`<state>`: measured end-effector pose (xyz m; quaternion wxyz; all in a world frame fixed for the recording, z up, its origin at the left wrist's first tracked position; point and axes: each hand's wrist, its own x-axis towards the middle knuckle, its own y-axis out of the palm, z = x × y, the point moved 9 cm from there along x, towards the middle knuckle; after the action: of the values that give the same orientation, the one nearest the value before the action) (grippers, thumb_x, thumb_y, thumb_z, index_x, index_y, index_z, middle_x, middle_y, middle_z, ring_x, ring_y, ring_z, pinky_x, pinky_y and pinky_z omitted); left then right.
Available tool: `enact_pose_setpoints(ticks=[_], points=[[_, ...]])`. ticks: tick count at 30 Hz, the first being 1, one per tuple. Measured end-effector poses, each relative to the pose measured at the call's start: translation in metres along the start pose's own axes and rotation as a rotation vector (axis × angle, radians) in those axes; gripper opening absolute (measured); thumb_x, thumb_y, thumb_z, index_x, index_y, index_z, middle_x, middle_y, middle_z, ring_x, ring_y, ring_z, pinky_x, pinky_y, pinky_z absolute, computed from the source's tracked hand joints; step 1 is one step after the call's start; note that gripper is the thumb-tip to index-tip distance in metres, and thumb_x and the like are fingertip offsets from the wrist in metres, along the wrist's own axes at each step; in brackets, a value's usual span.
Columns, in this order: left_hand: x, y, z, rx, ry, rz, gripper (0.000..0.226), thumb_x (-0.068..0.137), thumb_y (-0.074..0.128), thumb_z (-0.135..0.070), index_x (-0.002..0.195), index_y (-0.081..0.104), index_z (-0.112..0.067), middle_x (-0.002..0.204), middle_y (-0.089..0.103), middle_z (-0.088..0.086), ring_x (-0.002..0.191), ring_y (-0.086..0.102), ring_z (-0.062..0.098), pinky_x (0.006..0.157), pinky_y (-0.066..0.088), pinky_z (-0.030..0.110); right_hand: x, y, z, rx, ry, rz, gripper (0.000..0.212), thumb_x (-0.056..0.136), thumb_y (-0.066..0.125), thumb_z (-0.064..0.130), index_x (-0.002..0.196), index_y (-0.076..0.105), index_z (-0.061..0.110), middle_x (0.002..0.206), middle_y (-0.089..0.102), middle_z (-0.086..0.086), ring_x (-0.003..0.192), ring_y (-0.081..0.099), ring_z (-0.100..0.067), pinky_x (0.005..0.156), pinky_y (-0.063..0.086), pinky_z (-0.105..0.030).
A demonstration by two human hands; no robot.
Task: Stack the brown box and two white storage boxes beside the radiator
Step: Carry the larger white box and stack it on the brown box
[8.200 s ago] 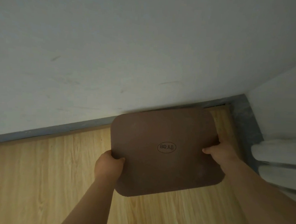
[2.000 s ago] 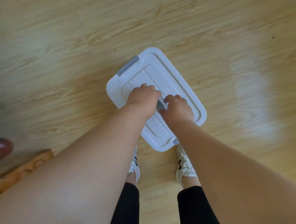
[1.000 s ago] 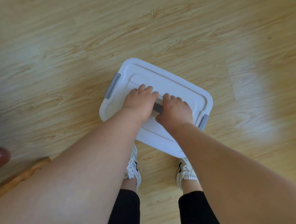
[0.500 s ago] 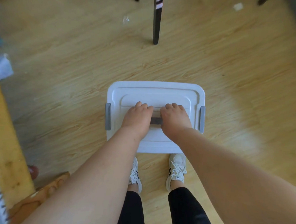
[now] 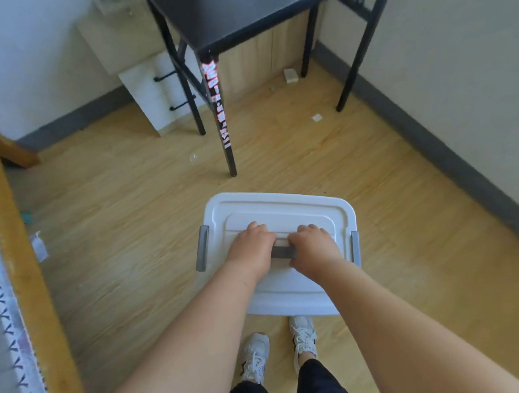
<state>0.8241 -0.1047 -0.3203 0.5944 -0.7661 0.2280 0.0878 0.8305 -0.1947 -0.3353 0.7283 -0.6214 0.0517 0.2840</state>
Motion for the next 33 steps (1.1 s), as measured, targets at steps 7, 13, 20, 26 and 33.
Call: enact_pose_setpoints(ticks=[7, 13, 20, 26, 33], points=[[-0.014, -0.048, -0.08, 0.105, 0.196, 0.012, 0.017, 0.086, 0.051, -0.004, 0.098, 0.061, -0.011, 0.107, 0.054, 0.007, 0.109, 0.045, 0.027, 0.081, 0.044, 0.038, -0.071, -0.055, -0.04, 0.075, 0.235, -0.099, 0.019, 0.082, 0.058, 0.015, 0.101, 0.062, 0.012, 0.104, 0.056, -0.008, 0.102, 0.052, -0.028, 0.076, 0.034, -0.03], [-0.028, -0.055, -0.163, 0.225, 0.389, 0.038, 0.019, 0.086, 0.05, -0.003, 0.102, 0.059, -0.01, 0.11, 0.054, 0.008, 0.11, 0.046, 0.028, 0.082, 0.045, 0.04, -0.147, -0.071, -0.086, 0.174, 0.447, -0.199, 0.022, 0.083, 0.055, 0.016, 0.104, 0.063, 0.013, 0.106, 0.057, -0.008, 0.102, 0.053, -0.028, 0.073, 0.036, -0.031], [-0.057, -0.019, -0.282, 0.348, 0.621, 0.106, 0.022, 0.086, 0.045, -0.002, 0.103, 0.056, -0.011, 0.111, 0.052, 0.007, 0.108, 0.045, 0.026, 0.075, 0.041, 0.036, -0.257, -0.051, -0.157, 0.363, 0.703, -0.253, 0.018, 0.081, 0.056, 0.016, 0.098, 0.061, 0.014, 0.104, 0.054, -0.006, 0.099, 0.054, -0.028, 0.069, 0.036, -0.032], [-0.098, 0.039, -0.41, 0.424, 0.814, 0.159, 0.022, 0.086, 0.045, -0.003, 0.102, 0.058, -0.012, 0.108, 0.054, 0.006, 0.107, 0.045, 0.025, 0.069, 0.038, 0.033, -0.38, -0.016, -0.231, 0.495, 0.886, -0.272, 0.012, 0.08, 0.059, 0.019, 0.092, 0.059, 0.016, 0.104, 0.055, -0.005, 0.101, 0.055, -0.027, 0.072, 0.04, -0.03], [-0.153, 0.113, -0.565, 0.435, 0.968, 0.179, 0.023, 0.087, 0.046, -0.006, 0.099, 0.065, -0.012, 0.102, 0.058, 0.005, 0.103, 0.049, 0.024, 0.071, 0.046, 0.036, -0.525, 0.027, -0.325, 0.558, 1.062, -0.282, 0.011, 0.081, 0.061, 0.02, 0.091, 0.058, 0.018, 0.108, 0.055, -0.005, 0.101, 0.056, -0.028, 0.071, 0.039, -0.031]])
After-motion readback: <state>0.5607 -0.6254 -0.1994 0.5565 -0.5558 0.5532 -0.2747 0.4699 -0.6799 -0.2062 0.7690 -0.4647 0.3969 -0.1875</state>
